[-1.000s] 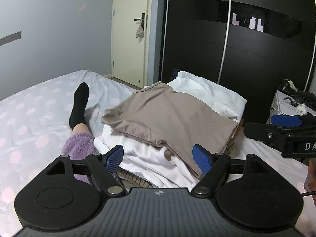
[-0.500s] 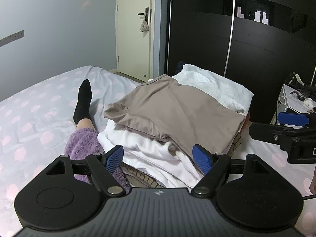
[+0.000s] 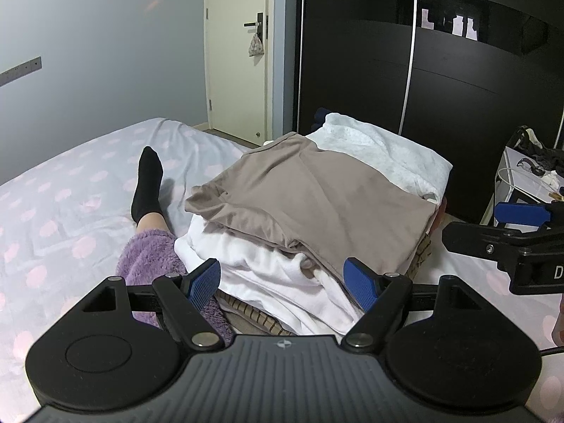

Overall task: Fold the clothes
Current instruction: 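Lower the shirt onto the white stack and open both grippers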

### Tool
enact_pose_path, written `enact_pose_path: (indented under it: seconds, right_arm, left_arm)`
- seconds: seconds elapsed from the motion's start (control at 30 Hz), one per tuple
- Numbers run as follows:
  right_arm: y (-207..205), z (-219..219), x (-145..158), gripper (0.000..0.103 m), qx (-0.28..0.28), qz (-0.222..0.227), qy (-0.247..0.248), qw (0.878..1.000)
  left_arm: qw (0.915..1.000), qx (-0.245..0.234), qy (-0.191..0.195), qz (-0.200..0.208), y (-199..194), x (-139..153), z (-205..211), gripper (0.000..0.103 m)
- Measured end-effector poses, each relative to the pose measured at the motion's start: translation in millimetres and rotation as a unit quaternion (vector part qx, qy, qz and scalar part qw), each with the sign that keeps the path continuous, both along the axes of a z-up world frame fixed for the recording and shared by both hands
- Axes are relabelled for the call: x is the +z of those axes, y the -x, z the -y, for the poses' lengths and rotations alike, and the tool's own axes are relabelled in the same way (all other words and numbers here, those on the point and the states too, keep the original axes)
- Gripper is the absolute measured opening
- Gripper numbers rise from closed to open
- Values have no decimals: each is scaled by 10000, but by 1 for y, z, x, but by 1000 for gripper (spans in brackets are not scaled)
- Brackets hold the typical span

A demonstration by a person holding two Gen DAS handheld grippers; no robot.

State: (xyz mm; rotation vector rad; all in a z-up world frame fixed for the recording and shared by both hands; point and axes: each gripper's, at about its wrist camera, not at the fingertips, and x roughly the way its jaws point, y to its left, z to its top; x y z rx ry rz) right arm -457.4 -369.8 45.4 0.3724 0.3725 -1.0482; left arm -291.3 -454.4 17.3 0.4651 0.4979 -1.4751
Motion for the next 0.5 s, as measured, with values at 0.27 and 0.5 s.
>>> enact_pose_path:
  seconds: [0.27,0.5]
  right_arm:
    - [0,1,-1,101,-3,9,-32,10000]
    - [1,0,-2,101,-5,21,-53,10000]
  left_arm:
    - [10000,-22,-10,14,1,1,0,76]
    - [10000,-23,3,33,2,1,1,76]
